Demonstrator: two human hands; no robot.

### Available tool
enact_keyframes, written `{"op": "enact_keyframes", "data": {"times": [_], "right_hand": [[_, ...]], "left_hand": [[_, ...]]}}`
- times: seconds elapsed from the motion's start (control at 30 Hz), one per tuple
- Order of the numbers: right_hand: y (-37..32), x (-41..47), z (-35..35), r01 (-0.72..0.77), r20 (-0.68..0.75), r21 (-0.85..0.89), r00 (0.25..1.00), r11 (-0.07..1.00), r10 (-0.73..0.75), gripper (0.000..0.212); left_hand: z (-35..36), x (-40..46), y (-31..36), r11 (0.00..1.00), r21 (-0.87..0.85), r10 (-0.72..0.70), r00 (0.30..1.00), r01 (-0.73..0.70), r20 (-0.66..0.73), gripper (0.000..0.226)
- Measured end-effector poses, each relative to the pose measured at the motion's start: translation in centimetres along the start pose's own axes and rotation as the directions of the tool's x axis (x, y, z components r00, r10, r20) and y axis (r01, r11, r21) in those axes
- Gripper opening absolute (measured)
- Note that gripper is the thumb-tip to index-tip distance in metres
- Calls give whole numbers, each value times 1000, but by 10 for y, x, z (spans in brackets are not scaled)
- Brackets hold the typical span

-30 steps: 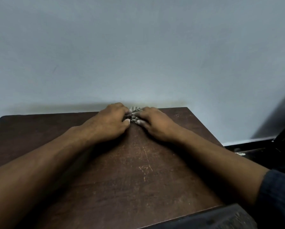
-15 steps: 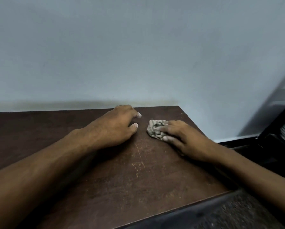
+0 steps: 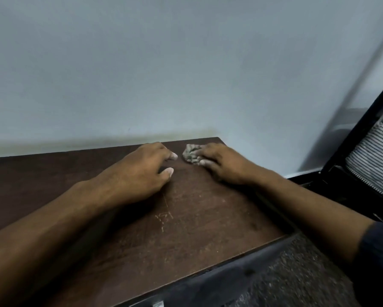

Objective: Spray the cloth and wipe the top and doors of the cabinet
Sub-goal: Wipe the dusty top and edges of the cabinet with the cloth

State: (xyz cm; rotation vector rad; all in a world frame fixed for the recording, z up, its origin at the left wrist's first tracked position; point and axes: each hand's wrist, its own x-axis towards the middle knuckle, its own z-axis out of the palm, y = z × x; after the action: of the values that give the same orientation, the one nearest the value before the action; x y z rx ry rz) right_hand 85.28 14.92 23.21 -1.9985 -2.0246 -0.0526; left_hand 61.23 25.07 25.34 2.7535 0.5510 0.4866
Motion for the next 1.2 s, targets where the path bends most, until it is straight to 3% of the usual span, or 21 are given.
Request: {"op": "enact_keyframes", "data": {"times": [0.13, 0.37, 0.43, 0.57, 0.7, 0.77, 0.9, 0.97, 1.1, 1.2], "right_hand": [[25, 8, -8, -323, -75, -79, 945, 943, 317, 35], [-28, -75, -4, -33, -14, -21, 999, 999, 33, 37], [-20, -94, -13, -78, -24, -59, 997, 995, 77, 38], [-16, -89, -21, -320, -77, -69, 946, 945, 315, 37], [-55, -129, -12, -145, -31, -8, 989, 989, 144, 36], [-49, -150, -20, -143, -20, -20, 990, 990, 142, 38], [-25, -132, -34, -387, -72, 17, 919, 922, 387, 35], [-46, -119, -25, -362, -66, -30, 931, 932, 359, 36], [-101, -154, -7, -164, -41, -4, 986, 986, 164, 37], [-83, -174, -22, -197, -10, 15, 980, 980, 197, 38]], "left_hand": [[2, -2, 12, 1000, 4, 2, 1000, -2, 30, 38], [3, -5, 35, 993, 3, 116, 992, -116, 41, 32], [7, -4, 39, 993, -23, 121, 992, -120, 42, 33], [22, 1, 55, 993, -44, 111, 990, -107, 87, 34], [34, -4, 63, 986, -48, 165, 981, -160, 107, 34], [35, -10, 62, 982, -74, 182, 979, -176, 88, 34], [37, -15, 65, 979, -85, 192, 979, -186, 74, 35], [37, -15, 67, 980, -67, 194, 979, -190, 58, 35], [27, -23, 62, 976, -78, 200, 980, -201, -13, 34], [14, -39, 51, 975, -93, 200, 979, -202, -24, 36]]}}
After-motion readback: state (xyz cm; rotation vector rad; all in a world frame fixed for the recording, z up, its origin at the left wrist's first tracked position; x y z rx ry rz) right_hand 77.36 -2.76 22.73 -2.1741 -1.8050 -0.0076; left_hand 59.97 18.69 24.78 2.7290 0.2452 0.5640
